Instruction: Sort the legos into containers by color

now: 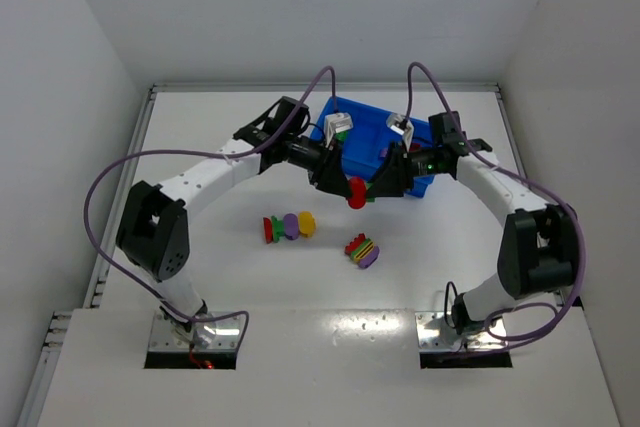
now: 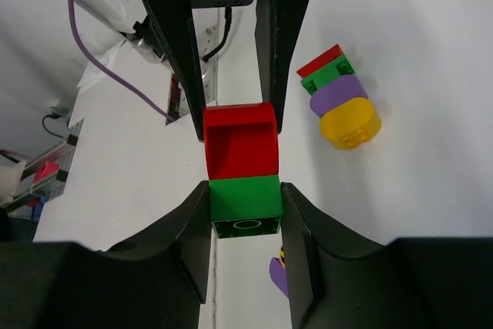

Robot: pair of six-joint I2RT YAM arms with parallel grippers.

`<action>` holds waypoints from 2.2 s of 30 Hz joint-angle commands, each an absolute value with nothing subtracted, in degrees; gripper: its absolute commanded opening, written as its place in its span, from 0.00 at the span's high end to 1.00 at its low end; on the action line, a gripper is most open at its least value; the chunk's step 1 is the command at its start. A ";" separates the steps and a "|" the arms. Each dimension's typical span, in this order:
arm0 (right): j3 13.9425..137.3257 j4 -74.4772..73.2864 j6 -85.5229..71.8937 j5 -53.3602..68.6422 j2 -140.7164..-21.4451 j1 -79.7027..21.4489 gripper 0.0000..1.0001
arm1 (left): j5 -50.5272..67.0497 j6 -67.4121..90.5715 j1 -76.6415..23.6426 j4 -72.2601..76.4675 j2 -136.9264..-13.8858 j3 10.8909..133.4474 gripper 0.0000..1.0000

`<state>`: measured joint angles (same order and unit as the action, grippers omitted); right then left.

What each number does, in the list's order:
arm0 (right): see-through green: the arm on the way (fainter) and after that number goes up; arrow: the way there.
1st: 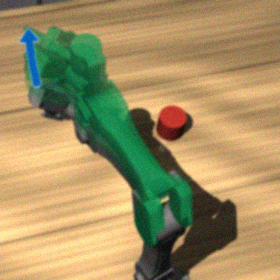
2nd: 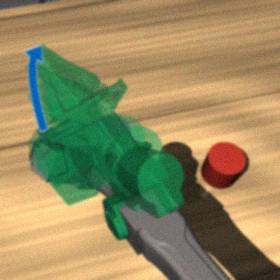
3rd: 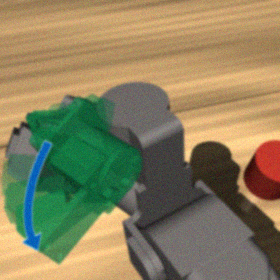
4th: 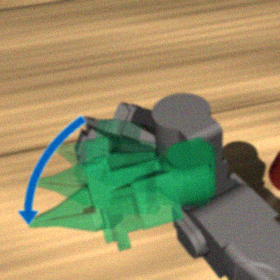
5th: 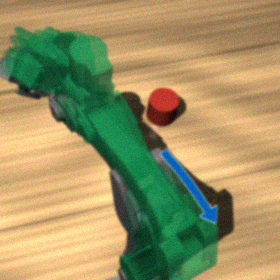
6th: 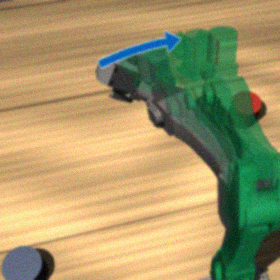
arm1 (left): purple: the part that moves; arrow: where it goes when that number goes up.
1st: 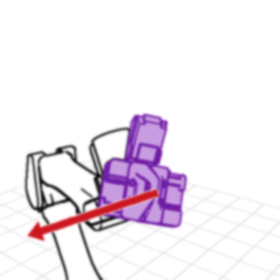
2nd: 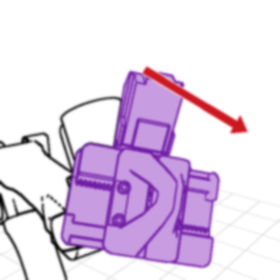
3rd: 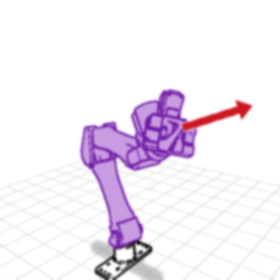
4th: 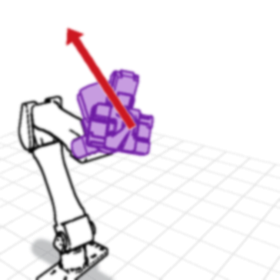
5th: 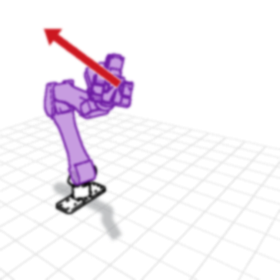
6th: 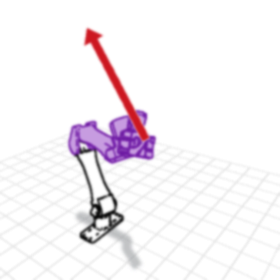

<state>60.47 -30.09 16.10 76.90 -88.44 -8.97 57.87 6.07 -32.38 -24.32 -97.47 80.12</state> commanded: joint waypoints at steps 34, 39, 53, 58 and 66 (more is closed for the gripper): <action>69.96 -29.88 21.27 67.43 -91.76 -1.93 0.87 | 31.15 7.38 -27.15 -22.32 -101.05 89.02 0.81; 69.96 -26.72 18.02 64.17 -90.62 -1.93 0.87 | 23.30 7.91 -28.30 -22.32 -107.66 98.59 0.81; 65.13 -26.19 16.88 58.46 -83.68 1.66 0.87 | 38.13 11.33 -33.31 -20.48 -128.91 122.95 0.81; 62.67 -28.29 16.88 55.12 -80.07 3.68 0.87 | 42.18 14.15 -37.17 -16.00 -132.01 124.80 0.81; 58.27 -27.60 13.01 47.72 -73.22 6.24 0.87 | 45.35 17.58 -40.69 -10.99 -137.63 127.26 0.81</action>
